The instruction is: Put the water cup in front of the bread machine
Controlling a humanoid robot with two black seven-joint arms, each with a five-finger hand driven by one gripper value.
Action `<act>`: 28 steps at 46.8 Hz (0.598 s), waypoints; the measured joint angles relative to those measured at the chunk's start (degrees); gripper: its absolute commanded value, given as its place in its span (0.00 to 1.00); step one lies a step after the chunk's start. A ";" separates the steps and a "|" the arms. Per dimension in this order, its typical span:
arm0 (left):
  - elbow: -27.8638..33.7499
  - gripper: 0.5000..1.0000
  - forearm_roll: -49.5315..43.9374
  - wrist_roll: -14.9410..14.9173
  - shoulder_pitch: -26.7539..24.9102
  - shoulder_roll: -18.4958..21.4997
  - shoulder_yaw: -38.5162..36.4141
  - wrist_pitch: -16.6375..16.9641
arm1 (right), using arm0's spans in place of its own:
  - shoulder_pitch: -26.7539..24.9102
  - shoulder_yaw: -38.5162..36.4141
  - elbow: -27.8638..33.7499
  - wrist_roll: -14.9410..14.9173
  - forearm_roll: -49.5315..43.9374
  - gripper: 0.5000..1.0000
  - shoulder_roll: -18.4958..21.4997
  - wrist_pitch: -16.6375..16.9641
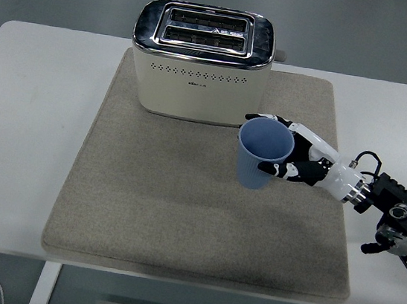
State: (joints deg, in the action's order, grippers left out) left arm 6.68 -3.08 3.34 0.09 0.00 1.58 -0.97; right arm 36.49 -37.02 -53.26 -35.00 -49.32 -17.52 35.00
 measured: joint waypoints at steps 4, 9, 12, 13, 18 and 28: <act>0.00 1.00 0.00 0.00 -0.01 0.00 0.00 0.00 | 1.20 0.47 0.06 0.00 -0.45 0.50 1.81 -0.54; 0.00 1.00 0.00 0.00 0.00 0.00 0.00 0.01 | 2.26 0.60 0.15 0.00 -0.52 0.51 3.52 -1.63; 0.00 1.00 0.00 0.00 -0.01 0.00 0.00 0.00 | 2.65 0.63 0.42 0.00 -0.52 0.52 4.66 -2.49; 0.00 1.00 0.00 0.00 -0.02 0.00 0.00 0.00 | 2.77 0.63 0.55 0.00 -0.52 0.52 5.04 -2.77; 0.00 1.00 0.00 0.00 -0.02 0.00 0.00 0.00 | 3.30 1.16 0.81 0.00 -0.94 0.52 6.95 -4.64; 0.00 1.00 0.00 0.00 -0.01 0.00 0.00 0.00 | 4.12 4.11 1.08 0.00 -2.70 0.52 9.83 -10.06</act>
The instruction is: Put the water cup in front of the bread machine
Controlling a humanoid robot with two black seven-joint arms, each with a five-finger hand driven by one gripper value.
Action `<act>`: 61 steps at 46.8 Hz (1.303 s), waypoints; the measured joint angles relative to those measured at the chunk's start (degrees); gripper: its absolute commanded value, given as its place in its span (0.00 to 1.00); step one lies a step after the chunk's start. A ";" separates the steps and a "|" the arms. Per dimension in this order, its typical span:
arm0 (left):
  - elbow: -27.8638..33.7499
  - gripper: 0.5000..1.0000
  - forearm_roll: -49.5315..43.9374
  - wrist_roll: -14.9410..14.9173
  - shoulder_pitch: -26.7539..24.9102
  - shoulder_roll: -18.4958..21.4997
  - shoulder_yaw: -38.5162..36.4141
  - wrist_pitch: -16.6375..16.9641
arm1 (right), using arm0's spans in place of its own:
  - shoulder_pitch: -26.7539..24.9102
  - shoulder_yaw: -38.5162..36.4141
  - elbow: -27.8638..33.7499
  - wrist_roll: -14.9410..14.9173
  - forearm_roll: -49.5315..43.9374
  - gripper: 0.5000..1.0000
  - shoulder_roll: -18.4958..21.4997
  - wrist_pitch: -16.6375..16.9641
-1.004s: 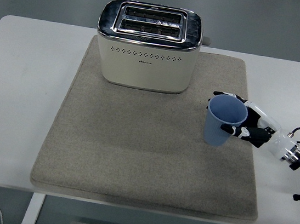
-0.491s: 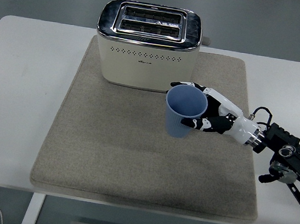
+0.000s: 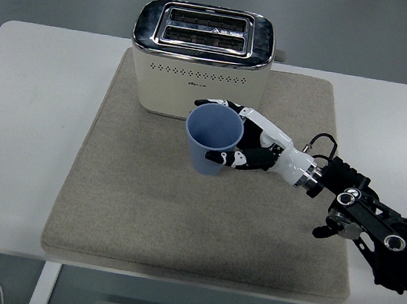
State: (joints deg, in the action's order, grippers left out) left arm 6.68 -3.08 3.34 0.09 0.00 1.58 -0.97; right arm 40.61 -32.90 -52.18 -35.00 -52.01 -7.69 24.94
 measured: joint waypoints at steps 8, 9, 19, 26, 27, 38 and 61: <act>0.00 1.00 0.00 0.00 0.00 0.00 0.00 0.00 | 0.69 2.69 0.65 0.00 -0.08 0.52 1.83 -4.23; 0.00 1.00 0.00 0.00 -0.01 0.00 0.00 0.00 | 0.70 2.72 0.67 0.01 -0.08 0.52 2.05 -4.47; 0.00 1.00 0.00 0.00 0.01 0.00 0.00 0.00 | 0.71 2.54 0.74 5.35 0.84 0.53 4.05 -7.60; 0.00 1.00 0.00 0.00 0.01 0.00 0.00 0.00 | 0.71 2.32 1.02 7.70 1.08 0.55 5.17 -10.72; 0.00 1.00 0.00 0.00 0.00 0.00 0.00 0.00 | 0.71 2.11 1.03 8.04 1.11 0.55 5.42 -11.18; 0.00 1.00 0.00 0.00 0.00 0.00 0.00 0.00 | 0.79 1.44 1.12 9.68 1.87 0.59 6.84 -14.45; 0.00 1.00 0.00 0.00 0.00 0.00 0.00 0.00 | 0.46 1.85 2.35 9.68 2.38 0.74 7.69 -16.66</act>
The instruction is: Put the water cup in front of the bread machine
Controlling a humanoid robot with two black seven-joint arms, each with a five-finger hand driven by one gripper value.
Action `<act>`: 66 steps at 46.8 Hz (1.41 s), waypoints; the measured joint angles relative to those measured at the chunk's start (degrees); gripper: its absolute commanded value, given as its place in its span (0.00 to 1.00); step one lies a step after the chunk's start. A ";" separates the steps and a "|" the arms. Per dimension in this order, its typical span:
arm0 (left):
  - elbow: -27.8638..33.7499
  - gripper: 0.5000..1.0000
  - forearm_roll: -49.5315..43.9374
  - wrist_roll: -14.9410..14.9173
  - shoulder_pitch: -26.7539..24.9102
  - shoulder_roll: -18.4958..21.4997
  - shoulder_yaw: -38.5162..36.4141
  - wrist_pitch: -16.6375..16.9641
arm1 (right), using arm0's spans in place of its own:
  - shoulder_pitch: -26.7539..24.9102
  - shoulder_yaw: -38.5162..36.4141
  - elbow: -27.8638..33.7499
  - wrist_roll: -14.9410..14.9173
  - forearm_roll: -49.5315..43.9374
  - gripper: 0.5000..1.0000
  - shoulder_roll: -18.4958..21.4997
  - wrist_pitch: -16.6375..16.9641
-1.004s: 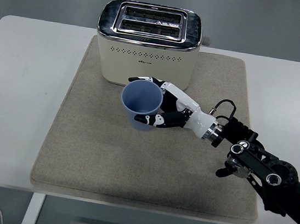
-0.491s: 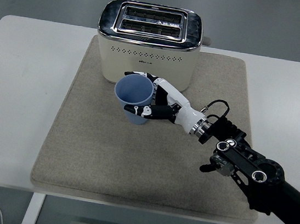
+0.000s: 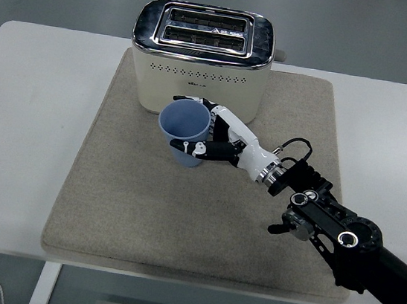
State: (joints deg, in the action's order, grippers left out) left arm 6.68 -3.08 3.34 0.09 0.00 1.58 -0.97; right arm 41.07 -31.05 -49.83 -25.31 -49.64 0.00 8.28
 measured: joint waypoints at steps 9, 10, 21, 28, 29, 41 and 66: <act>0.00 1.00 0.00 0.00 0.00 0.00 0.00 0.00 | -0.23 0.51 0.00 0.00 -0.02 0.83 0.00 0.08; 0.00 1.00 0.00 0.00 0.00 0.00 0.00 0.00 | -0.26 0.53 0.00 0.00 -0.02 0.83 0.00 0.09; 0.00 1.00 0.00 0.00 0.00 0.00 0.00 0.00 | -0.28 0.55 0.05 -0.07 -0.02 0.84 0.00 0.07; 0.00 1.00 0.00 0.00 0.00 0.00 0.00 0.00 | -0.37 0.55 0.01 -0.10 -0.01 0.85 0.00 0.07; 0.00 1.00 0.00 0.00 0.00 0.00 0.00 0.00 | -0.37 0.55 0.01 -0.10 0.00 0.85 0.00 0.07; 0.00 1.00 0.00 0.00 0.00 0.00 0.00 0.00 | -0.37 0.46 -0.01 -0.12 0.07 0.85 0.00 0.55; 0.00 1.00 0.00 0.00 0.00 0.00 0.00 0.00 | -0.20 -0.36 -0.45 -0.33 0.07 0.86 -0.05 3.50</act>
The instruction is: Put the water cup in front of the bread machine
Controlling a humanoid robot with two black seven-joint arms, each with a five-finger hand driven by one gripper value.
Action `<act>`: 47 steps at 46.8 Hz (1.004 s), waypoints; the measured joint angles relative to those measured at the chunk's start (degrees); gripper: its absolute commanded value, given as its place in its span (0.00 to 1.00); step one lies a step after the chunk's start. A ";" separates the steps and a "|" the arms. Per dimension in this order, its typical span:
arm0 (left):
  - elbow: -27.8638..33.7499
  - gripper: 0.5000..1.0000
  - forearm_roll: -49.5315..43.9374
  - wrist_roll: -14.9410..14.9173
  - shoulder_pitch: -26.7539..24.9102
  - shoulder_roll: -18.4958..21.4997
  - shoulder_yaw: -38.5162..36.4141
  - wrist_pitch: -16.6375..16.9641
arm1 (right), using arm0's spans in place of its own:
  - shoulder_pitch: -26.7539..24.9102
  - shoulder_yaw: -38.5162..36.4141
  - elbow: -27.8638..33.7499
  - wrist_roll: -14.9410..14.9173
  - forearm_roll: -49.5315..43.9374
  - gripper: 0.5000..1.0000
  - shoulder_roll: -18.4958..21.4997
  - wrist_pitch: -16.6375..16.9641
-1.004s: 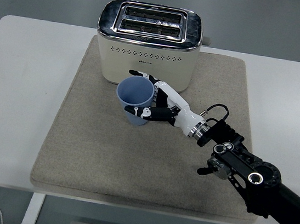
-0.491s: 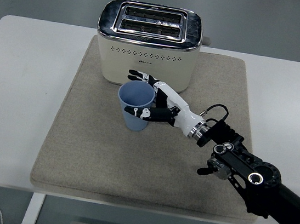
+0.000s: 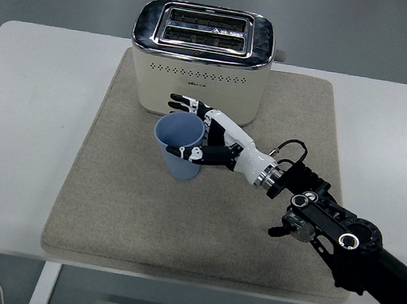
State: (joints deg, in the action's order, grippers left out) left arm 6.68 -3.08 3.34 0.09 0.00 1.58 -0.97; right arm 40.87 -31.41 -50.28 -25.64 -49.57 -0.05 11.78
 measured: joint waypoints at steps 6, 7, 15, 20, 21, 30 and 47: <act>0.00 1.00 0.00 0.00 0.00 0.00 0.00 0.00 | 0.14 -0.06 0.00 -0.11 0.00 0.86 -0.11 0.07; 0.00 1.00 0.00 0.00 0.00 0.00 0.00 0.00 | 0.16 -0.06 0.00 -0.16 0.00 0.86 -0.16 0.07; 0.00 1.00 0.00 0.00 0.00 0.00 0.00 0.00 | 0.35 -0.13 0.00 -0.29 0.00 0.86 -0.60 0.63; 0.00 1.00 0.00 0.00 0.00 0.00 0.00 0.00 | 0.42 -0.23 0.00 -0.43 0.04 0.86 -1.49 2.20; 0.00 1.00 0.00 0.00 0.00 0.00 0.00 0.00 | 0.43 -0.29 -0.01 -0.44 0.07 0.86 -1.65 2.52; 0.00 1.00 0.00 0.00 0.00 0.00 0.00 0.00 | 0.40 -3.74 -0.15 -0.47 0.51 0.86 -2.83 6.40; 0.00 1.00 0.00 0.00 0.00 0.00 0.00 0.00 | 0.37 -4.71 -0.15 -0.55 1.64 0.86 -6.90 11.54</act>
State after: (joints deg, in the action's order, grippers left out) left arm 6.68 -3.08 3.34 0.08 0.00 1.58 -0.97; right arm 41.24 -36.12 -50.43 -26.19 -47.93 -6.95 23.32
